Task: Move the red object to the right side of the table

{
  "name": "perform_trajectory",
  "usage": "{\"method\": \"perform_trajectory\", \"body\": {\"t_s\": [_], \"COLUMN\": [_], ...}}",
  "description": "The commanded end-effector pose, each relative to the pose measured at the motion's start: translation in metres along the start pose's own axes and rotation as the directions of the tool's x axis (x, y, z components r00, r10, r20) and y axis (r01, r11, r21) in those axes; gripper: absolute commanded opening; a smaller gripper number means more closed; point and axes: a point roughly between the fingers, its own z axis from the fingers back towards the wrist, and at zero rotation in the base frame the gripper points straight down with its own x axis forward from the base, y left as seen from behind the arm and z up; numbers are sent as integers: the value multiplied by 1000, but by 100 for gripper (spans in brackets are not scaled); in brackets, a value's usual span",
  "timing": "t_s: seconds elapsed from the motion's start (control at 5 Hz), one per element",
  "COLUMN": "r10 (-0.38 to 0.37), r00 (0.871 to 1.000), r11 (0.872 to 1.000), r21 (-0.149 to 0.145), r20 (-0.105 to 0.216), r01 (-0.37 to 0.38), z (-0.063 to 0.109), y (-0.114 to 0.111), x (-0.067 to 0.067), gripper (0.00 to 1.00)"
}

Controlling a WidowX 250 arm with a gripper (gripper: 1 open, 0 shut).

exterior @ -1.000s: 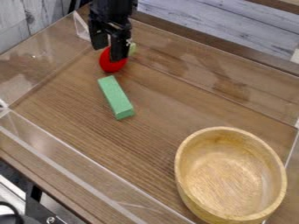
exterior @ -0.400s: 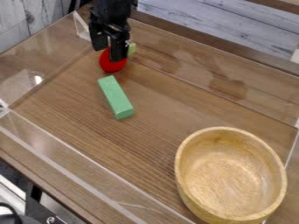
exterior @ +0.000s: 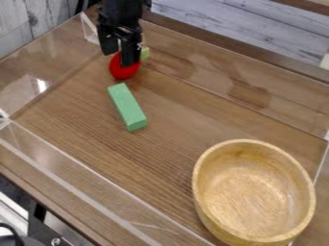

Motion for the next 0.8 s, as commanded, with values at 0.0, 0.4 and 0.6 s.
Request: {"method": "perform_trajectory", "body": {"t_s": [0.0, 0.4, 0.6], "r10": [20, 36, 41], "r00": [999, 998, 998], "r11": [999, 999, 999], "r21": [26, 13, 9], "r20": [45, 42, 42], "r01": [-21, -36, -41], "z": [16, 14, 13], "y": [11, 14, 15], "x": [3, 5, 6], "gripper": [100, 100, 100]}}
